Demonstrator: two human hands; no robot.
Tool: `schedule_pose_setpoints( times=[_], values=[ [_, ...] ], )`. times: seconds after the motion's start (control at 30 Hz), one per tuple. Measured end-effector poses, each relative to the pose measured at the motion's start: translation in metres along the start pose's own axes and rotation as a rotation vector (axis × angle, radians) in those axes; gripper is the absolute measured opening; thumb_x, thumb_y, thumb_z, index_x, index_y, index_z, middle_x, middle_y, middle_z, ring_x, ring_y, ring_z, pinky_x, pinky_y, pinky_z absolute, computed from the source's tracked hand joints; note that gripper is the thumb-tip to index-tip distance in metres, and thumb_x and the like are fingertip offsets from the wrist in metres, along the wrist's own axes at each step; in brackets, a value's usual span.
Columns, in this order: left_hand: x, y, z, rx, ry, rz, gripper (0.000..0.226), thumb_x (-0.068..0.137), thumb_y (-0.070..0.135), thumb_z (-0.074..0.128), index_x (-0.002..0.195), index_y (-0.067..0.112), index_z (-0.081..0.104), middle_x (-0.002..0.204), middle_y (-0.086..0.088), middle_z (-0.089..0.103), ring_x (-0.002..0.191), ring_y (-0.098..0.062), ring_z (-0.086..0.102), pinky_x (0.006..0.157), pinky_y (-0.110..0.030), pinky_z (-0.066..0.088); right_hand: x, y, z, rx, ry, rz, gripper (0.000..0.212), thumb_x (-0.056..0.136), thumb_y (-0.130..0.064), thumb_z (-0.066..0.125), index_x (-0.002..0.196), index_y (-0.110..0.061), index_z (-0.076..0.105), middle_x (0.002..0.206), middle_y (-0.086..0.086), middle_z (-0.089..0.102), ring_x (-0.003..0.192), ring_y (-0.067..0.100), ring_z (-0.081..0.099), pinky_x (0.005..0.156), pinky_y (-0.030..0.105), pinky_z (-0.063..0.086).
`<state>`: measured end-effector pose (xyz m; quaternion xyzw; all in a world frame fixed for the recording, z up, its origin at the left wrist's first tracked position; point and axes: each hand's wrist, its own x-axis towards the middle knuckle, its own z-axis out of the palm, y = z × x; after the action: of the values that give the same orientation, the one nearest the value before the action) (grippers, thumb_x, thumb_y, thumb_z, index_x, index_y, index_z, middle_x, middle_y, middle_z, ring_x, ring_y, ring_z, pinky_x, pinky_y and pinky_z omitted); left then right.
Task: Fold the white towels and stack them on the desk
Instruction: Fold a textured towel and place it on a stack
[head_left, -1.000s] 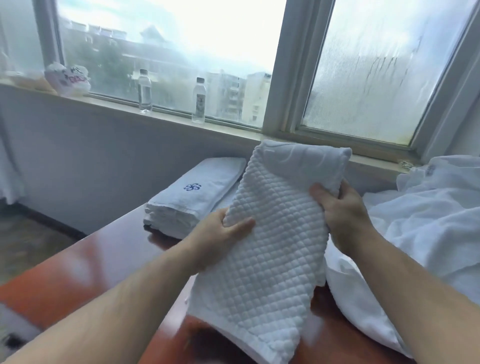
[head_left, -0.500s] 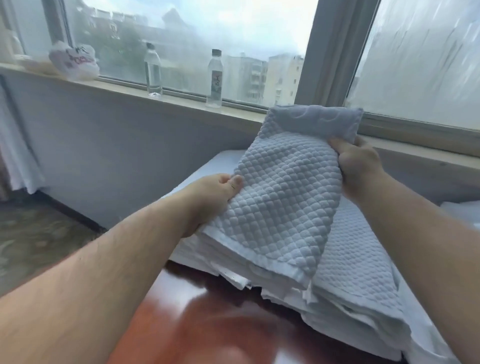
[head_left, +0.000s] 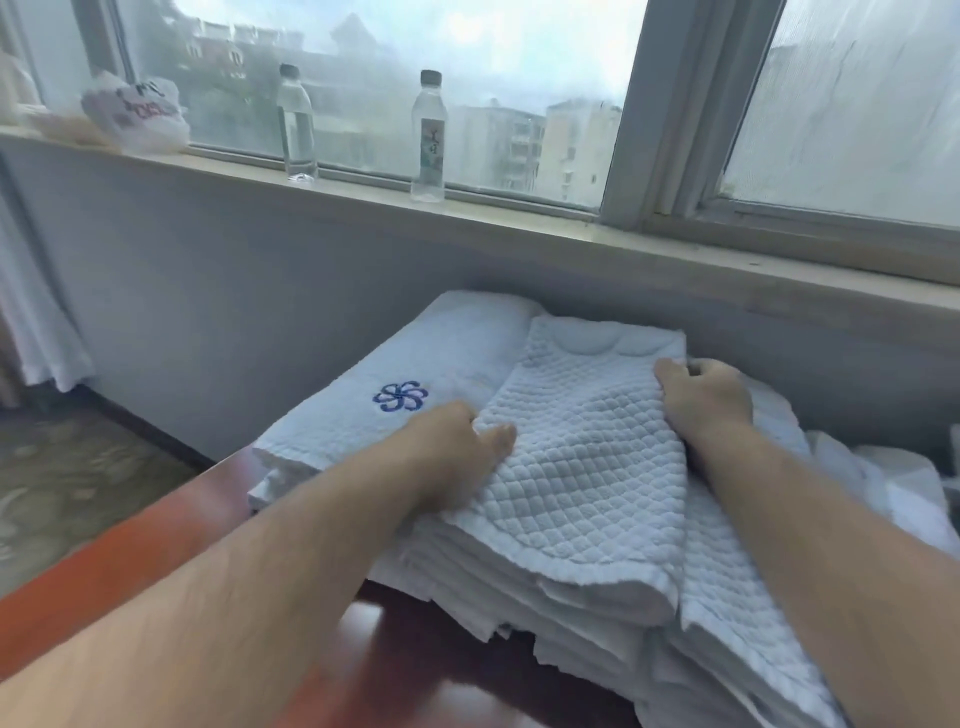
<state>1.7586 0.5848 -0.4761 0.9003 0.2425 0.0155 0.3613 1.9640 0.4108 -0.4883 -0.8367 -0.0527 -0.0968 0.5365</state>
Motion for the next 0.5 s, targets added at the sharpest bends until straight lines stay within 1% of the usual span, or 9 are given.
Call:
schedule_pose_setpoints(
  times=[0.13,0.2,0.27,0.3,0.33,0.37,0.4,0.43,0.5],
  values=[
    [0.004,0.000,0.005,-0.057,0.139,0.100,0.053,0.097,0.053,0.055,0.144,0.032,0.042,0.121,0.003,0.063,0.079,-0.013,0.064,0.078,-0.032,0.051,0.003,-0.002,0.002,0.004,0.082,-0.050,0.029,0.094,-0.027,0.055,0.087,-0.001,0.065,0.068,-0.001,0.060,0.059,0.013,0.052,0.048,0.024,0.038],
    [0.004,0.003,0.004,-0.040,0.165,0.108,0.049,0.099,0.050,0.054,0.143,0.033,0.041,0.119,0.002,0.062,0.074,-0.009,0.063,0.074,-0.031,0.050,0.006,-0.002,0.001,-0.020,0.095,-0.047,0.025,0.095,-0.027,0.054,0.087,-0.006,0.065,0.069,-0.003,0.060,0.064,0.016,0.055,0.048,0.022,0.036],
    [0.004,0.005,0.009,0.127,0.248,0.142,0.042,0.102,0.042,0.050,0.141,0.030,0.040,0.117,-0.001,0.063,0.085,-0.018,0.065,0.078,-0.035,0.051,0.007,-0.001,-0.001,-0.087,0.053,-0.036,0.020,0.096,-0.029,0.054,0.093,-0.010,0.061,0.079,0.001,0.063,0.070,0.021,0.057,0.052,0.025,0.036],
    [0.004,0.007,0.013,0.256,0.347,0.186,0.038,0.102,0.034,0.050,0.139,0.029,0.041,0.117,-0.001,0.062,0.095,-0.022,0.064,0.079,-0.037,0.051,0.005,-0.003,-0.001,-0.129,0.044,-0.047,0.020,0.097,-0.030,0.054,0.103,-0.012,0.059,0.092,0.004,0.064,0.074,0.020,0.057,0.055,0.023,0.037],
    [0.003,0.010,0.015,0.349,0.451,0.252,0.037,0.101,0.025,0.049,0.137,0.029,0.042,0.120,0.001,0.060,0.105,-0.023,0.061,0.081,-0.038,0.049,0.003,-0.005,-0.001,-0.186,0.056,-0.094,0.026,0.098,-0.032,0.054,0.115,-0.013,0.056,0.107,0.008,0.062,0.084,0.021,0.059,0.064,0.021,0.040],
    [0.003,0.014,0.018,0.363,0.523,0.335,0.040,0.100,0.020,0.048,0.138,0.031,0.044,0.125,0.004,0.057,0.115,-0.022,0.056,0.085,-0.038,0.047,0.002,-0.009,-0.001,-0.261,0.072,-0.169,0.036,0.099,-0.034,0.053,0.128,-0.012,0.054,0.122,0.012,0.059,0.101,0.025,0.059,0.077,0.025,0.043],
    [0.003,0.017,0.019,0.324,0.516,0.412,0.042,0.100,0.021,0.047,0.140,0.034,0.045,0.132,0.007,0.055,0.124,-0.019,0.050,0.093,-0.037,0.044,0.002,-0.013,0.001,-0.341,0.072,-0.241,0.044,0.099,-0.036,0.050,0.136,-0.012,0.052,0.133,0.015,0.054,0.116,0.031,0.054,0.091,0.033,0.043],
    [0.004,0.020,0.021,0.271,0.434,0.458,0.042,0.103,0.030,0.044,0.144,0.037,0.043,0.142,0.010,0.050,0.133,-0.015,0.043,0.104,-0.035,0.038,0.002,-0.017,0.003,-0.427,0.039,-0.282,0.048,0.099,-0.040,0.046,0.140,-0.014,0.052,0.140,0.016,0.051,0.126,0.034,0.048,0.100,0.040,0.040],
    [0.008,0.022,0.029,0.334,0.163,0.434,0.055,0.102,0.058,0.032,0.154,0.041,0.027,0.163,0.009,0.028,0.150,-0.013,0.019,0.120,-0.035,0.019,0.004,-0.025,0.008,-0.642,-0.144,-0.267,0.054,0.099,-0.050,0.036,0.143,-0.022,0.052,0.154,0.014,0.042,0.142,0.036,0.033,0.111,0.048,0.032]
  ],
)
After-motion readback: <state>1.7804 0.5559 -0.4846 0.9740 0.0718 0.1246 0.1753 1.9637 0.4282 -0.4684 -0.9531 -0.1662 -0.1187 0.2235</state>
